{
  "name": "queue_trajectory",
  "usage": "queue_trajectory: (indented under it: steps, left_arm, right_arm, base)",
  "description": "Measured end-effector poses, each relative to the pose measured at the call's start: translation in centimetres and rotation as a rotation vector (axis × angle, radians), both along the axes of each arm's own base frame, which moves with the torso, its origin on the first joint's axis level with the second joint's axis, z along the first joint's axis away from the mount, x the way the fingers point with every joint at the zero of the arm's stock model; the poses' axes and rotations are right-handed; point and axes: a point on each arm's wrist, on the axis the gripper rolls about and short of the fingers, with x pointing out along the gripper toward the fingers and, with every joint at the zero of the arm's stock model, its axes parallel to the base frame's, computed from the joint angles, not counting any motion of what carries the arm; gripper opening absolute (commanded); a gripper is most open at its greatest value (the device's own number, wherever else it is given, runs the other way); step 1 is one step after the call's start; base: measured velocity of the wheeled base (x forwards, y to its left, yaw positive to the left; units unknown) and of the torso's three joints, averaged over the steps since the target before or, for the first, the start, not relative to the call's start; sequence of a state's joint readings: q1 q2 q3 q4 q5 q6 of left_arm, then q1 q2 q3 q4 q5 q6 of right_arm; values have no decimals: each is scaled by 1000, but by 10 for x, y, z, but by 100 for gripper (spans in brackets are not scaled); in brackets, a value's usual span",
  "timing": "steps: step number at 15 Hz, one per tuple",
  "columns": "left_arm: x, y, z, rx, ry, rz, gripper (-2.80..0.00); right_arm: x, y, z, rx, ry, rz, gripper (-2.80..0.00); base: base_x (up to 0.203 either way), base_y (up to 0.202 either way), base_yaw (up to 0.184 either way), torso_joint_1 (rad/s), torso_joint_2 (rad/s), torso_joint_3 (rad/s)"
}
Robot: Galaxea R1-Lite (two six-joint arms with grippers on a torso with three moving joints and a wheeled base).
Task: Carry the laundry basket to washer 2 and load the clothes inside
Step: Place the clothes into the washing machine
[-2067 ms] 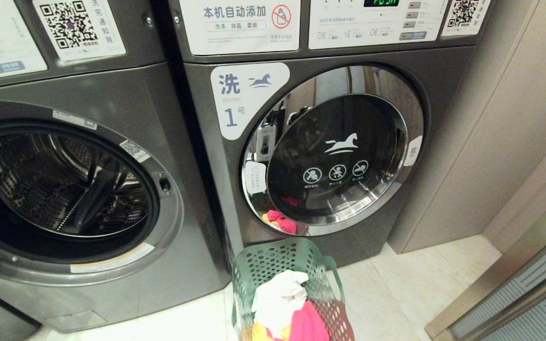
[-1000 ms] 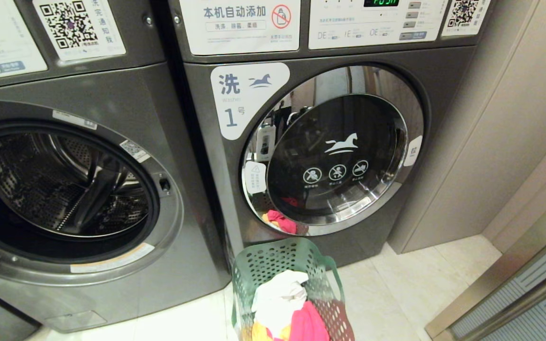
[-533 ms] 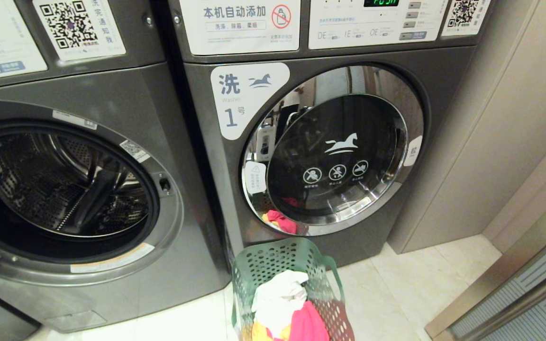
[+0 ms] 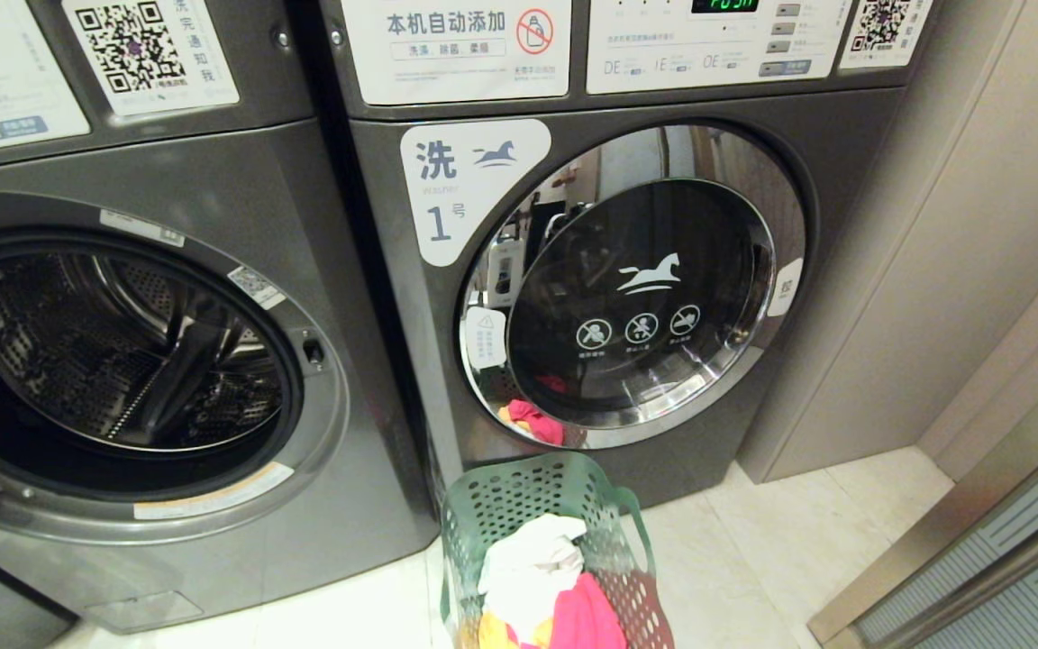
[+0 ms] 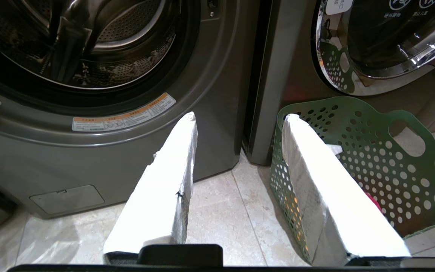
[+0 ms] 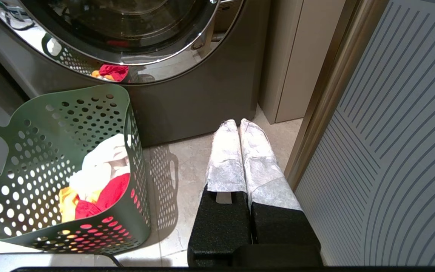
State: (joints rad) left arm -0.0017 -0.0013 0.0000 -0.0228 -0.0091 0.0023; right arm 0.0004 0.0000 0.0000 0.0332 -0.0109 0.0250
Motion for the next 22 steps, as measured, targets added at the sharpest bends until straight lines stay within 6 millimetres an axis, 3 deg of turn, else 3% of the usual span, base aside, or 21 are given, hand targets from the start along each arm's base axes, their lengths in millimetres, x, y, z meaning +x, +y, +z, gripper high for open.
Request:
queue_trajectory:
  steps: [22]
  left_arm:
    - [0, 0, 0, -1, 0, 0, -280]
  right_arm:
    - [0, 0, 0, -1, 0, 0, -280]
  base:
    - [0, 0, 0, 0, 0, 0]
